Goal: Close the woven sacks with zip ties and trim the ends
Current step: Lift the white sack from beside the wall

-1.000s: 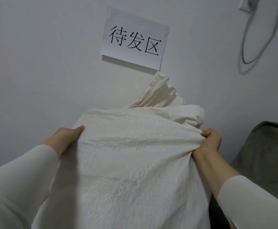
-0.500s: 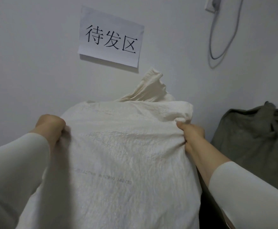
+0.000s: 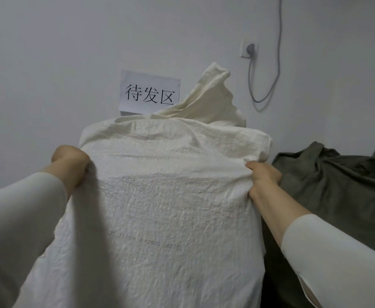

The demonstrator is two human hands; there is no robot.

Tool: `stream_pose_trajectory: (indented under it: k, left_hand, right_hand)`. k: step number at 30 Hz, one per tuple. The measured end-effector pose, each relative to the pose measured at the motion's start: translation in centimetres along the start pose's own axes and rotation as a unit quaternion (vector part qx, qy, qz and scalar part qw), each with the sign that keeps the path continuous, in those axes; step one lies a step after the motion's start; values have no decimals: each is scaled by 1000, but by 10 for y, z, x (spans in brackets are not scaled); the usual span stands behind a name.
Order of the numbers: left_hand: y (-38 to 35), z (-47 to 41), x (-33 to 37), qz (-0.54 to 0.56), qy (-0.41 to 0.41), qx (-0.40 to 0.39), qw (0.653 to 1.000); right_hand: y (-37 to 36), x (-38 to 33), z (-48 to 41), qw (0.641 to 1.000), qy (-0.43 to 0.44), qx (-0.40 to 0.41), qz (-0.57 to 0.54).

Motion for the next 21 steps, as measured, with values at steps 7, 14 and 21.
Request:
stream_pose_trajectory:
  k: [7,14,21]
  left_hand:
    - [108,111,9,198,34,144,969]
    - [185,188,21,215,20,138,967]
    - [213,250,-3,247,29,80,965]
  right_hand:
    - [86,-66,47,999,-2,-26,-45]
    - [162,-129,101,997,17,-5,-72]
    - [250,-156,153,998,30,57,-16]
Point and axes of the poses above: each hand's wrist, its own z-axis away from the middle knuckle, its own y-axis out of the back of the hand, x = y × z, the point moved 4 cm from there along -z, towards the middle knuckle, and after that the axes turned 8 degrees about x, right-handed, at the moved point
